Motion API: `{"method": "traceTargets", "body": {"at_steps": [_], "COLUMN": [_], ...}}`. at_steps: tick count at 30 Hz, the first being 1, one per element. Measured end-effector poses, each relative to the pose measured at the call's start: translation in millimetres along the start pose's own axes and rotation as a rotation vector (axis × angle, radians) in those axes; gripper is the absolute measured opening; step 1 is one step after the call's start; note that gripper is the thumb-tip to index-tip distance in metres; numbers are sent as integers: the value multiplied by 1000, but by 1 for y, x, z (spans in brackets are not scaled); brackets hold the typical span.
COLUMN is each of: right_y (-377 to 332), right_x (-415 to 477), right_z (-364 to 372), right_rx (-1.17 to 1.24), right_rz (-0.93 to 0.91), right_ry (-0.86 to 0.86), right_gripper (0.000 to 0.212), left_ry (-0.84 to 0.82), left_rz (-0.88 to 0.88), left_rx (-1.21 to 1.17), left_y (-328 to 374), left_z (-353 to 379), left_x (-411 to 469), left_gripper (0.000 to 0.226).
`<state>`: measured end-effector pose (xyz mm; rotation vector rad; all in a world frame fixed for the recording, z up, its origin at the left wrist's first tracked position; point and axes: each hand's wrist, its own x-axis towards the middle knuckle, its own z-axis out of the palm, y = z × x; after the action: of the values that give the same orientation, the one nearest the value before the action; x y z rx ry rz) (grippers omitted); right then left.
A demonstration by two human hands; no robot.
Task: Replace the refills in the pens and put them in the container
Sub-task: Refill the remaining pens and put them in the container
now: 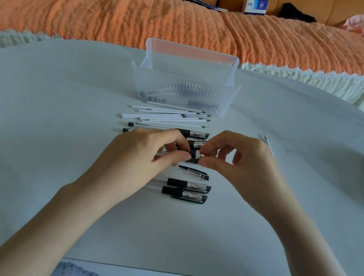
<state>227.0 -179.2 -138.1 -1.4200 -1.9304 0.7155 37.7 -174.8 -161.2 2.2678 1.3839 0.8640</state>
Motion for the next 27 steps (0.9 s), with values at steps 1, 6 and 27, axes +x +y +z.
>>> {"method": "traceTargets", "body": {"at_steps": [1,6,27], "right_y": [0,0,3], "right_x": [0,0,1], "right_z": [0,0,-3], "right_rx": [3,2,11], "right_rz": [-2,4,18], "right_ry": [0,-5,12], "right_gripper": [10,10,11], "left_ry": [3,11,40], "left_rz": [1,16,1], "left_rx": [-1,45,14], "left_y": [0,0,-4], "left_z": [0,0,0], "left_x": [0,0,0], "left_gripper": [14,27,17]}}
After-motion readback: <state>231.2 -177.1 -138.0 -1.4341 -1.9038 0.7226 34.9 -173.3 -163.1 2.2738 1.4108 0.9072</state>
